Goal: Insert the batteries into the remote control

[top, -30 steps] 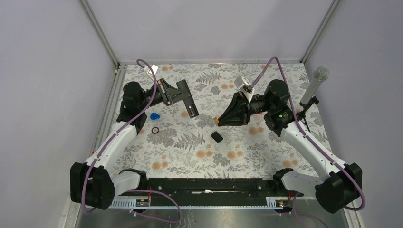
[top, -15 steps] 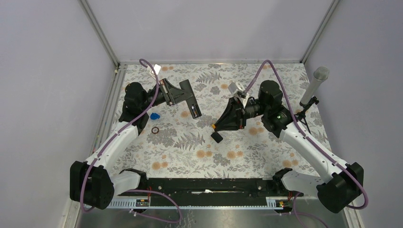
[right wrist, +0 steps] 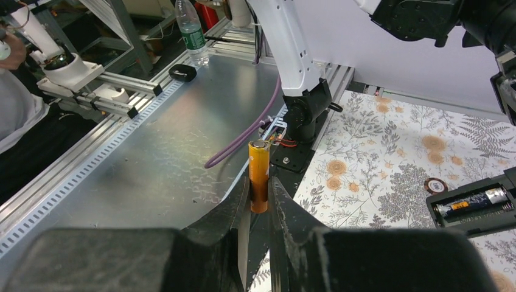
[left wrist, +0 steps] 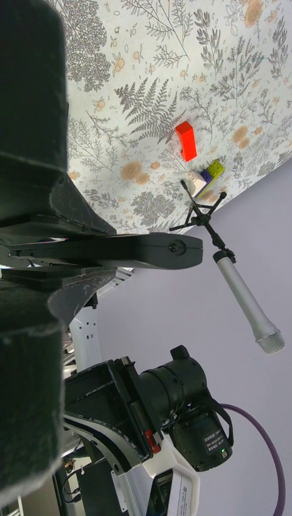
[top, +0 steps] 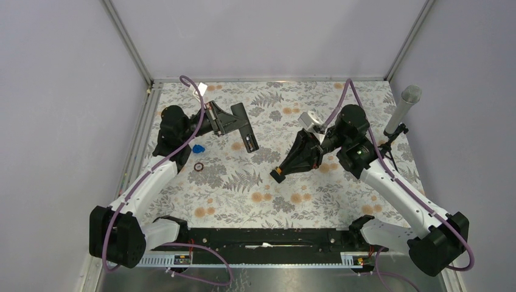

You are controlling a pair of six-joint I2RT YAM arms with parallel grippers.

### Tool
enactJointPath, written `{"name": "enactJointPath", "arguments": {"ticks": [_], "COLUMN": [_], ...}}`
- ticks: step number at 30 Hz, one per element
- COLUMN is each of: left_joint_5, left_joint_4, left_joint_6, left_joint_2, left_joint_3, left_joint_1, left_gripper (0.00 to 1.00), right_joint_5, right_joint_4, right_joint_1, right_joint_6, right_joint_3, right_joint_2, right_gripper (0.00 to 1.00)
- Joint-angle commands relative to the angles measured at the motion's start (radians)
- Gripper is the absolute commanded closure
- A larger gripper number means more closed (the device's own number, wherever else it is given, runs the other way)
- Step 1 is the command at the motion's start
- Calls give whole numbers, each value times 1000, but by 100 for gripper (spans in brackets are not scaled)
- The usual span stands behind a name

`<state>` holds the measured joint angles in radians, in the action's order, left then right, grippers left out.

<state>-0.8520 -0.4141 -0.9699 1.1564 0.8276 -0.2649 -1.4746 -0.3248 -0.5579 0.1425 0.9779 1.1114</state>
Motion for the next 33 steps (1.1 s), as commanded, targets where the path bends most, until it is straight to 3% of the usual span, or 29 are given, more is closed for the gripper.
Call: {"name": "enactJointPath", "arguments": {"ticks": [1,10,12,14,17,20,26,33], "left_joint_5": [-11,-10,-8,-1,39,80,124,159], "left_joint_4": [-70,-69,-69,-60,-7,35,50,17], "left_joint_6": [-1,-3,-10,-16,-20,-57,-153,-160], "left_joint_2": [2,4,2,2,6,21,50,96], "left_joint_3": [19,22,24,26,32,34,21,1], "left_joint_1": [3,0,0,-1,-2,-2,-7,-23], "left_gripper": [100,100,100,100,100,100,100,100], "right_joint_5": [-47,-45,9,174,503,712,939,1140], "right_joint_4": [-95,-143,-175,-188,-2,212,460,775], "right_joint_1": [-14,-25,-24,-25,-25,-25,-38,-136], "right_joint_6": [16,47,99,179,226,221,276,196], "right_joint_3": [-1,2,7,23,89,154,204,380], "right_joint_2": [-24,-21,-18,-13,10,41,76,165], "right_gripper": [99,99,98,97,94,96,99,94]}}
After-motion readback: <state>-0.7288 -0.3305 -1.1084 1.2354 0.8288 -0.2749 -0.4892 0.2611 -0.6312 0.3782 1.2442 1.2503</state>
